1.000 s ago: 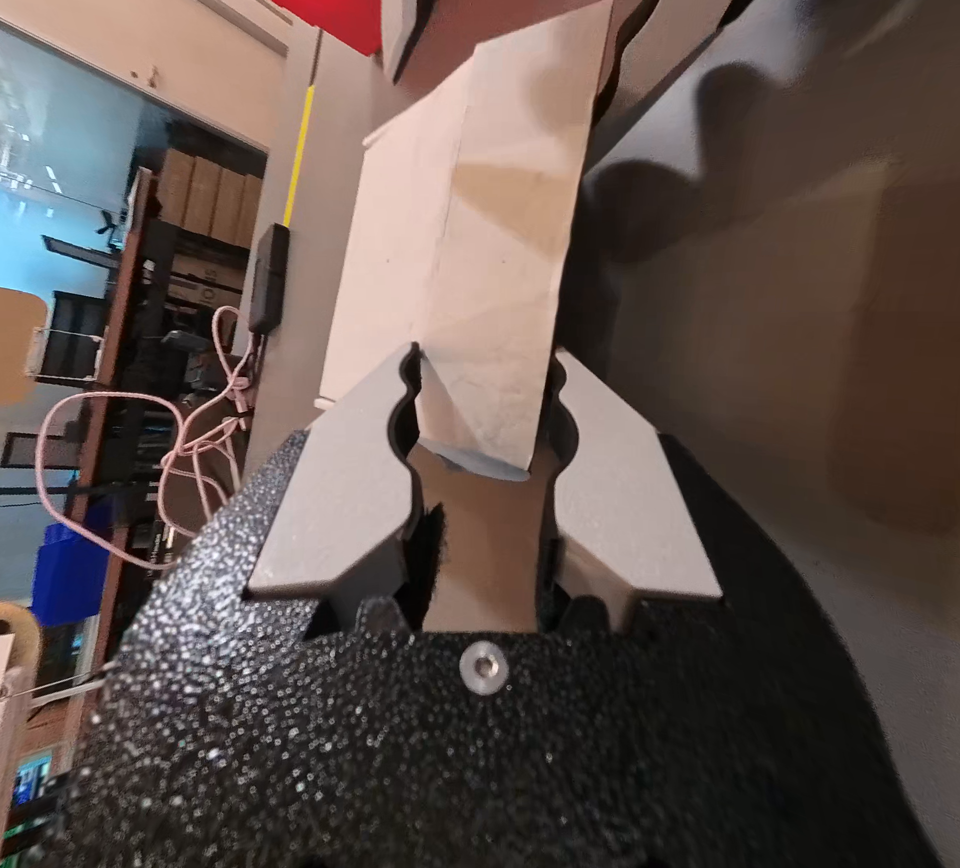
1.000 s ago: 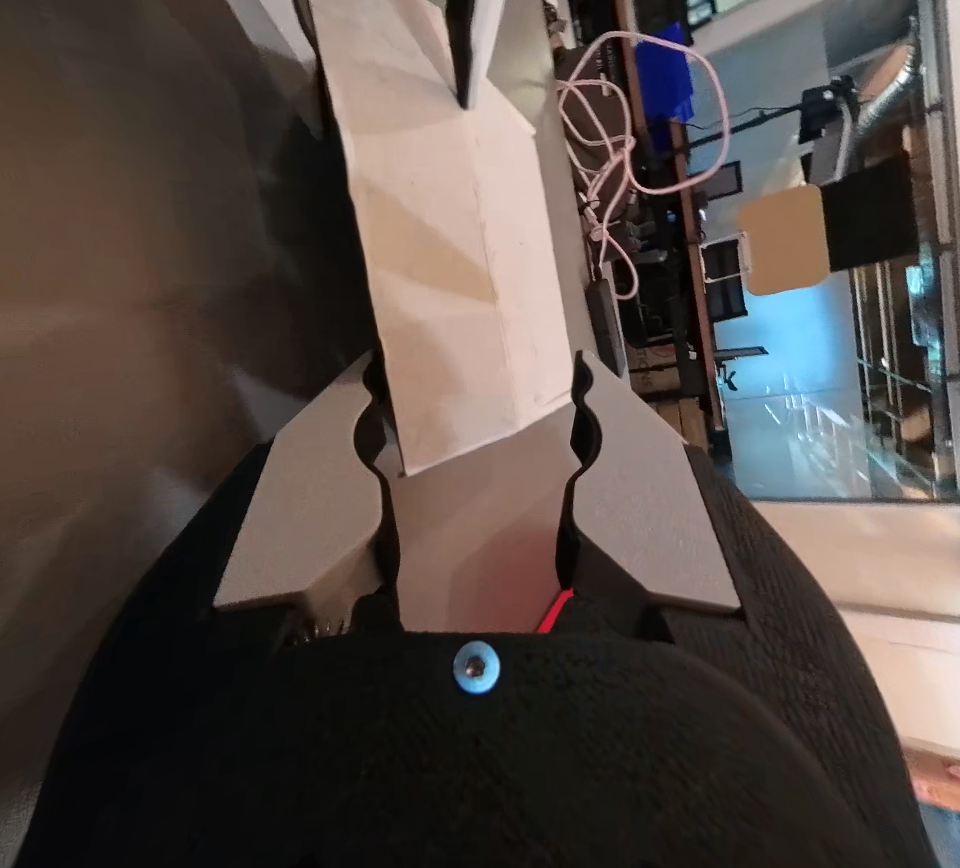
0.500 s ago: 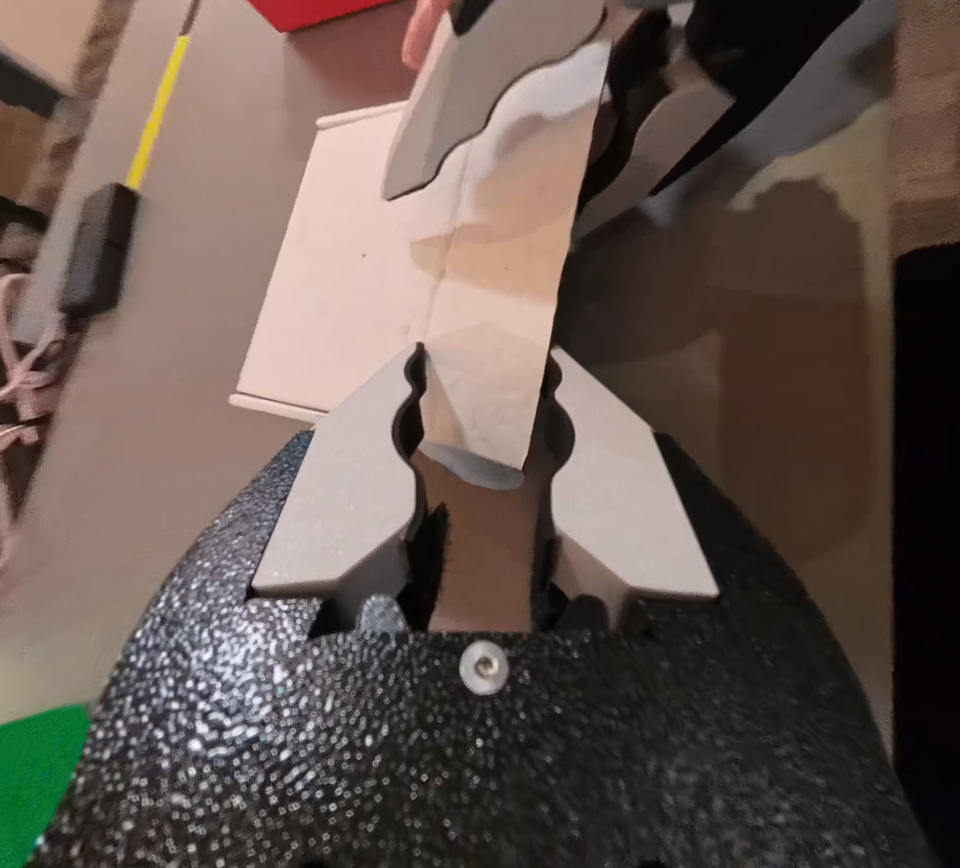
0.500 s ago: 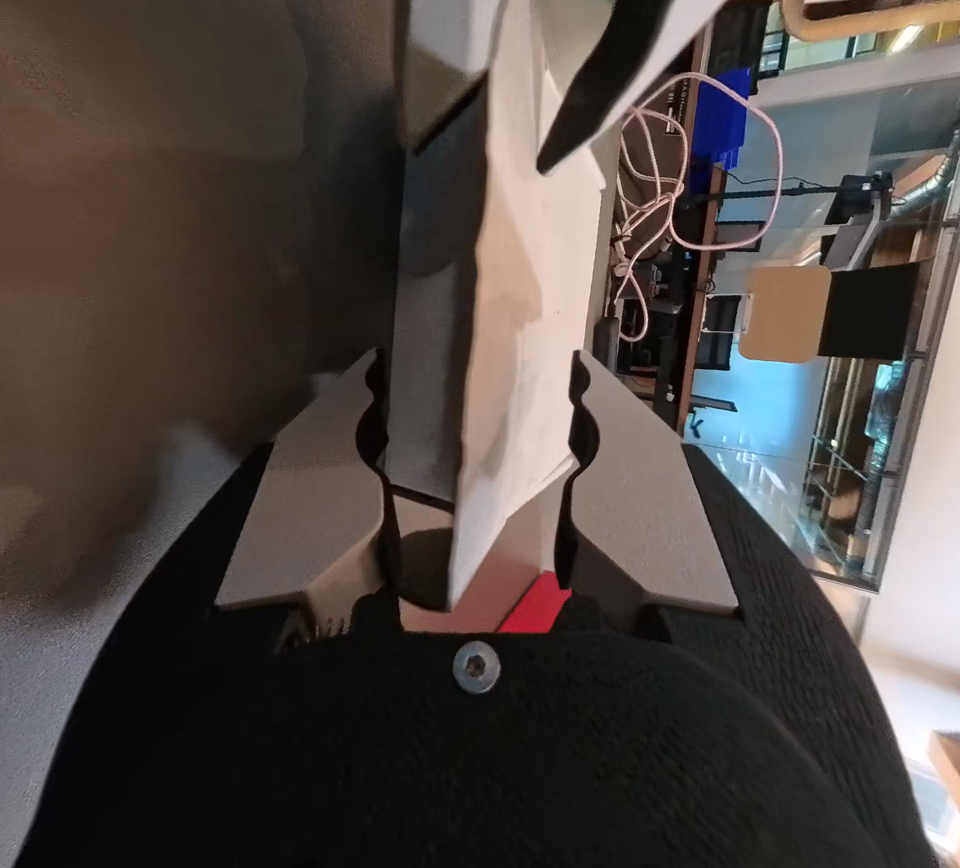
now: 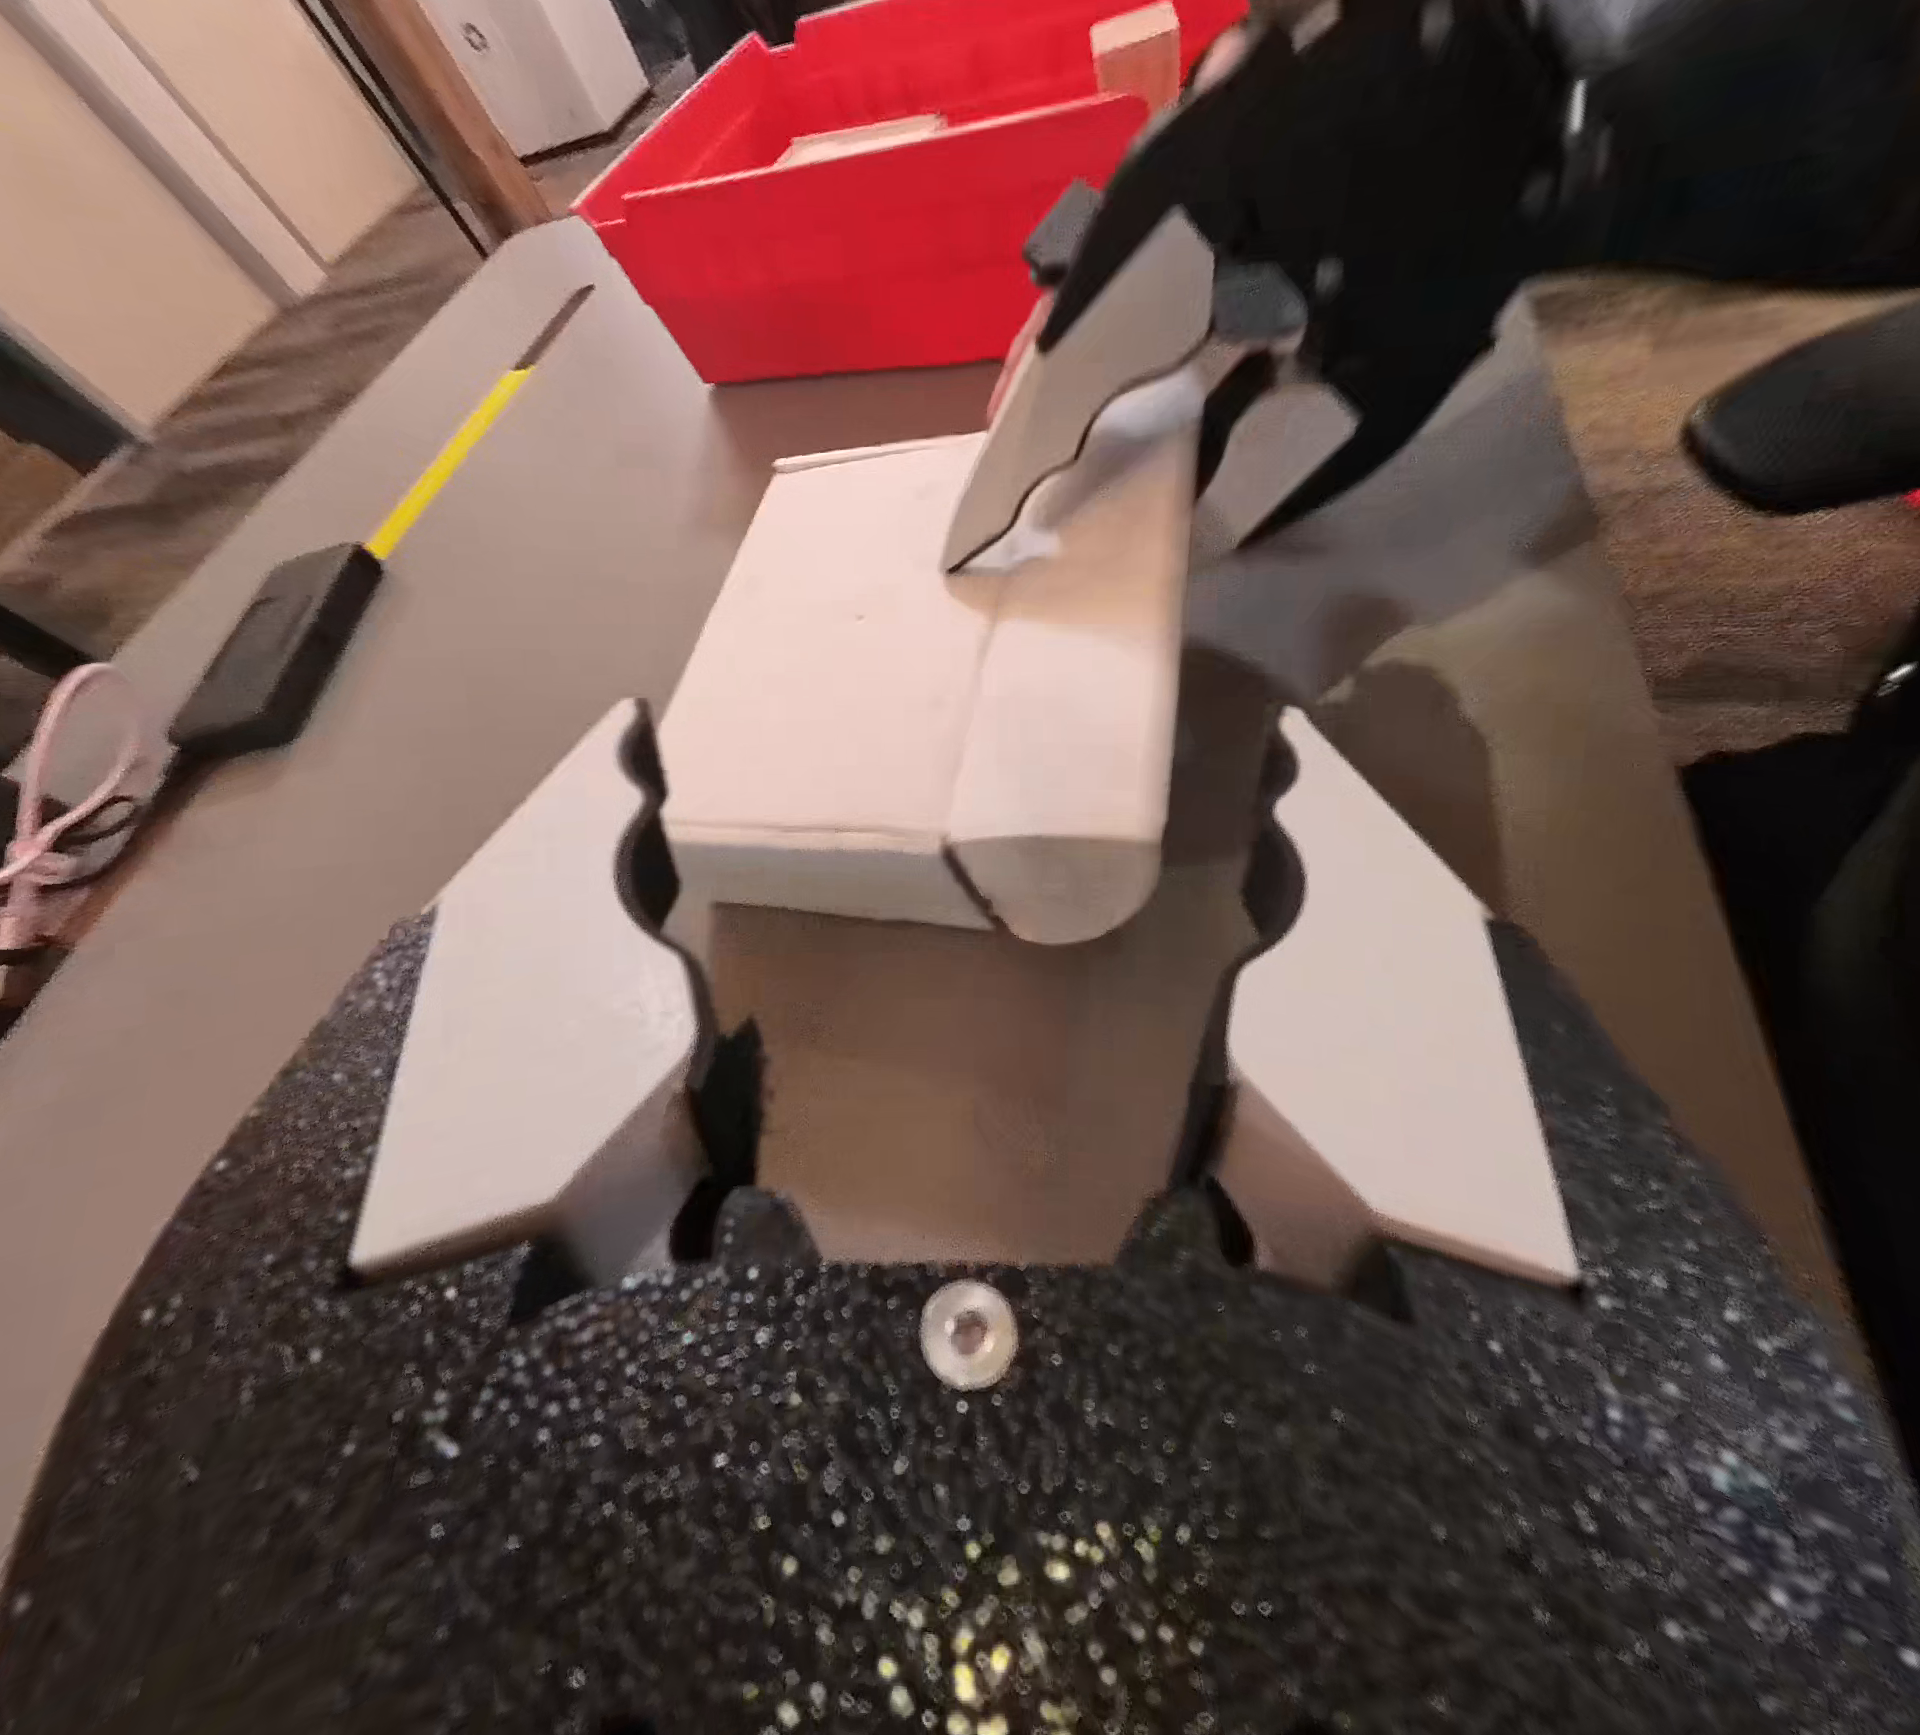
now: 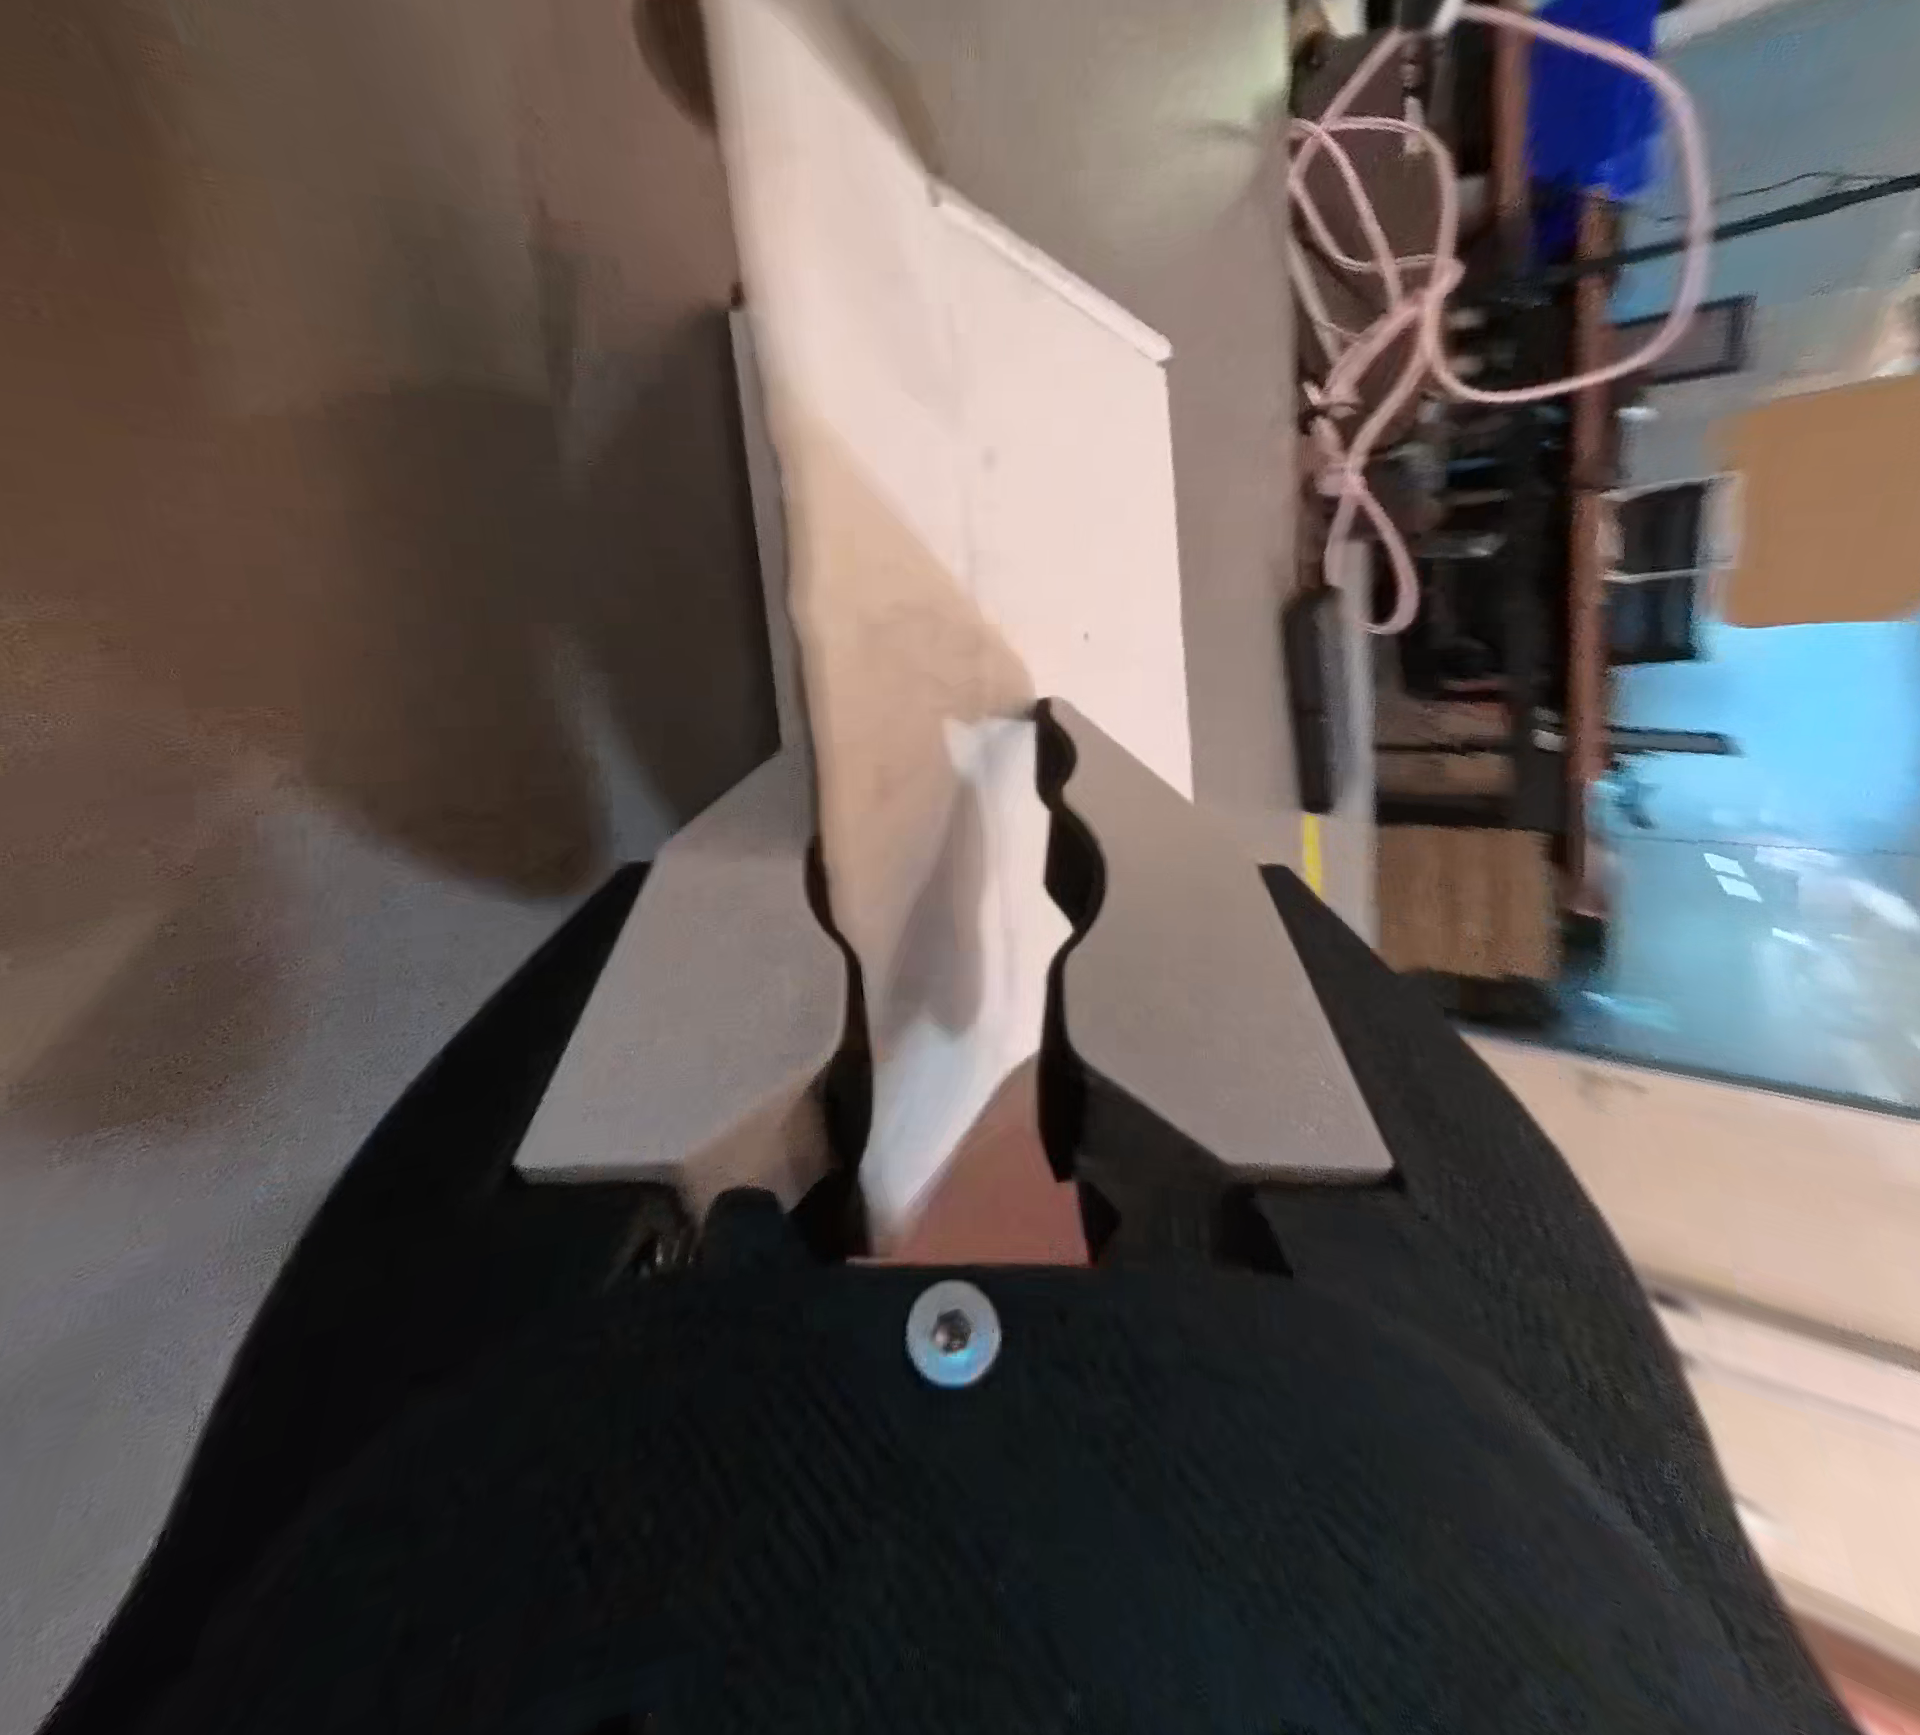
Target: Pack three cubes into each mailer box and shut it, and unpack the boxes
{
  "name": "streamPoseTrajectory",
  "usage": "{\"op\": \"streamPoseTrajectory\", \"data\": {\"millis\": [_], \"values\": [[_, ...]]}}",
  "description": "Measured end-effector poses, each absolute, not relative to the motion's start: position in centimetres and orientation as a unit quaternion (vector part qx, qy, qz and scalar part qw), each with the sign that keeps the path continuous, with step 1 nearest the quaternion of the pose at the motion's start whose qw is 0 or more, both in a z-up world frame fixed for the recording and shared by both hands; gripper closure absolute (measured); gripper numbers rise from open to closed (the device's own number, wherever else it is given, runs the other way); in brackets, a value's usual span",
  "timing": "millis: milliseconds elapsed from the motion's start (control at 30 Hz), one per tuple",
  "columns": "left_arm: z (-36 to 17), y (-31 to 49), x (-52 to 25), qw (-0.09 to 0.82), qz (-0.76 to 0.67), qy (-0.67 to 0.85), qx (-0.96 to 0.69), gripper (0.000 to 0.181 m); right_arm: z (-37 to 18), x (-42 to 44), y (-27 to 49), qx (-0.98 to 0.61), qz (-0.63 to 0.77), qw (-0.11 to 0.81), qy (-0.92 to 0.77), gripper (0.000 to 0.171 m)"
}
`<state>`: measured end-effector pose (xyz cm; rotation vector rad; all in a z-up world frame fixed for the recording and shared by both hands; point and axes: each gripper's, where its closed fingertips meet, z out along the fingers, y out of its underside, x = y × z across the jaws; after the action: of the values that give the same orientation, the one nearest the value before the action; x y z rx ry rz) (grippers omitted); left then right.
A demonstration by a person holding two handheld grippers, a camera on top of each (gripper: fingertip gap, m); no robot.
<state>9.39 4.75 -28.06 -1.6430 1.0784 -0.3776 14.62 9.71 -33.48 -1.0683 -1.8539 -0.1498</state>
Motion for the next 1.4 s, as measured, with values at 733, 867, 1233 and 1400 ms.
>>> {"op": "streamPoseTrajectory", "data": {"millis": [733,867,1233,1400], "values": [[-33.4,12.3,9.6,0.550,0.035,0.535,-0.640,0.114,-25.7,16.0,11.8,-0.504,0.183,0.448,-0.715,0.113],[-33.0,13.0,8.8,0.539,-0.051,0.439,-0.717,0.115,-22.4,16.9,12.7,-0.541,0.146,0.544,-0.625,0.086],[-33.2,13.5,8.0,0.530,-0.062,0.317,-0.784,0.116,-25.3,5.9,9.0,-0.627,0.261,0.532,-0.506,0.136],[-33.3,13.3,7.8,0.529,-0.069,0.310,-0.787,0.116,-24.9,4.9,10.3,-0.636,0.235,0.537,-0.502,0.171]]}}
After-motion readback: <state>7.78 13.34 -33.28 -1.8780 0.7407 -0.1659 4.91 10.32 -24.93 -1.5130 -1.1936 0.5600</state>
